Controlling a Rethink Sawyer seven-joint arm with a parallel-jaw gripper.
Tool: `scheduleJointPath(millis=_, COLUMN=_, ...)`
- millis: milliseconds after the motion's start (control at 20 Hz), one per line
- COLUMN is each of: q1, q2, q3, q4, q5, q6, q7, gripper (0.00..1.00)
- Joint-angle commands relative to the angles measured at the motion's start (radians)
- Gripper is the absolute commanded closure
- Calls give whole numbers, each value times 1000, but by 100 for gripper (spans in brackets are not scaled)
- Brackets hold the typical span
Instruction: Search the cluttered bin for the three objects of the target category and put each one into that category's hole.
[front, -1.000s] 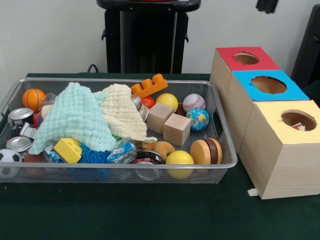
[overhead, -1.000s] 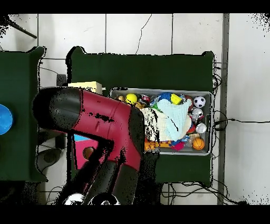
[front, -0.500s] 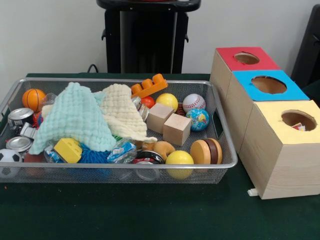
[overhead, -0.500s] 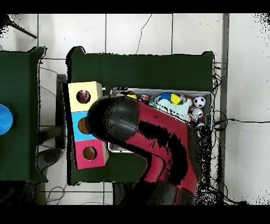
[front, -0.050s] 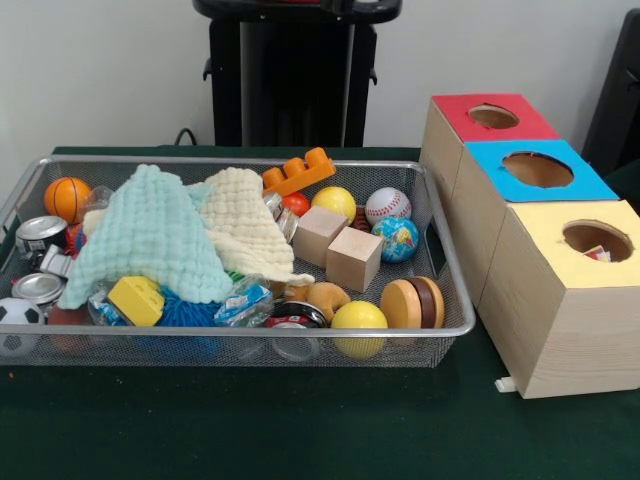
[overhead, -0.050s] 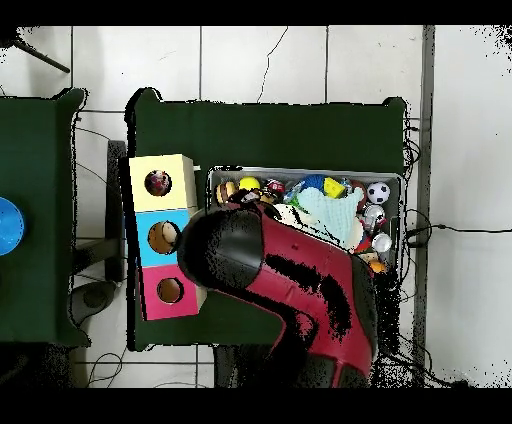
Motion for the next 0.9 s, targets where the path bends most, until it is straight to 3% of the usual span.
scheduleJointPath(millis=50, q1=-10, q2=4, q3=153, q4=114, q5=-75, q6=10, q7=-81, gripper=100)
scheduleJointPath(millis=700, q1=-137, q2=24, q3=278, q4=99, q5=-156, q6=-57, q7=-136, gripper=100)
scheduleJointPath(millis=900, q1=-185, q2=45, q3=340, q4=127, q5=-182, q6=-151, q7=-130, gripper=100)
